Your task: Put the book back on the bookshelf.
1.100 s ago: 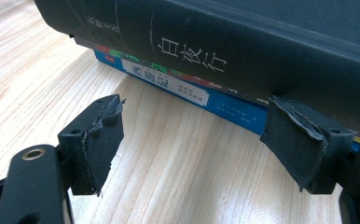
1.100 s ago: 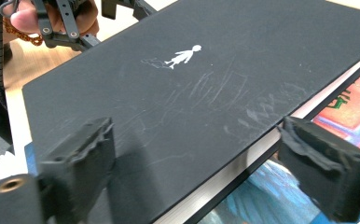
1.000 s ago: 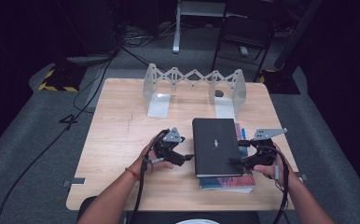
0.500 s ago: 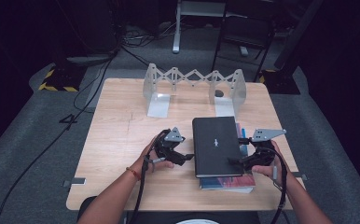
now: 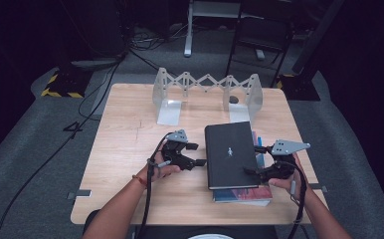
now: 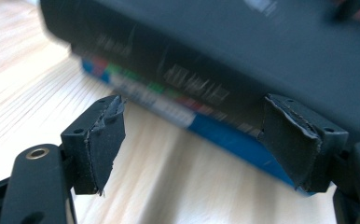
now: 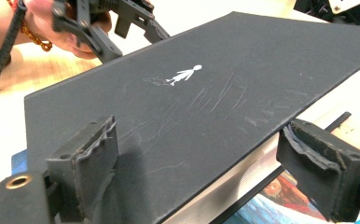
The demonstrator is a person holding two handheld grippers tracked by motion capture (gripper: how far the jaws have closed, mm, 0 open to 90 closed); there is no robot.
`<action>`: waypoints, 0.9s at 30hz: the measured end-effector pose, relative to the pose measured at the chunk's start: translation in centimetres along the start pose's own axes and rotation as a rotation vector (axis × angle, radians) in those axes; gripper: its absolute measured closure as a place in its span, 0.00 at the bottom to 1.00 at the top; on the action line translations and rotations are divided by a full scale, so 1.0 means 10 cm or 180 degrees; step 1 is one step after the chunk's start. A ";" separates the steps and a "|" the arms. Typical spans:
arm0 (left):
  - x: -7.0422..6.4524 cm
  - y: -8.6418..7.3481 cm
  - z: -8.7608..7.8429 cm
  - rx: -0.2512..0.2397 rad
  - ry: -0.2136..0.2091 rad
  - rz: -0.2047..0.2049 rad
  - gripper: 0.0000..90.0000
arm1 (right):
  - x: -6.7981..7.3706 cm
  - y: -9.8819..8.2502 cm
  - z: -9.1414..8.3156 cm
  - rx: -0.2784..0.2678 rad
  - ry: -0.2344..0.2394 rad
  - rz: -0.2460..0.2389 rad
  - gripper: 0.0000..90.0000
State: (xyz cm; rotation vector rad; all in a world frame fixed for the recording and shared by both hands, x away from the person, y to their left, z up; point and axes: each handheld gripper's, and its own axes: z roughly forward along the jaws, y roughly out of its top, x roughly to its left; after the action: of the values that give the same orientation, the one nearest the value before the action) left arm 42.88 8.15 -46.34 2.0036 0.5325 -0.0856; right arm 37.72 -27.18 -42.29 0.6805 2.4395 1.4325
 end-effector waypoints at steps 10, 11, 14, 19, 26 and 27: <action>0.05 0.08 0.04 0.0100 -0.0029 -0.0065 0.11 | 0.02 0.00 -0.01 -0.0044 -0.0047 -0.0081 0.15; 0.04 0.08 0.03 0.0104 -0.0033 -0.0040 0.12 | 0.02 0.00 -0.02 -0.0059 -0.0046 -0.0091 0.15; -0.02 0.10 0.01 0.0027 0.0022 0.0098 0.18 | 0.02 0.00 -0.02 -0.0078 -0.0049 -0.0107 0.15; -0.16 0.09 -0.03 0.0028 0.0486 0.0576 0.18 | 0.04 0.00 -0.03 -0.0095 -0.0064 -0.0137 0.15; 0.00 -0.02 -0.01 0.0090 0.0843 0.0336 0.23 | 0.06 0.01 -0.04 -0.0164 -0.0078 -0.0201 0.15; 0.03 -0.02 0.04 0.0157 0.0927 0.0313 0.23 | 0.06 0.01 -0.04 -0.0164 -0.0078 -0.0201 0.15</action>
State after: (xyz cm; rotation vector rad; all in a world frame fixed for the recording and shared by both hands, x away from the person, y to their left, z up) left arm 43.10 7.96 -46.75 2.1001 0.6188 0.2592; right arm 37.09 -27.19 -41.97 0.6009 2.3749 1.4489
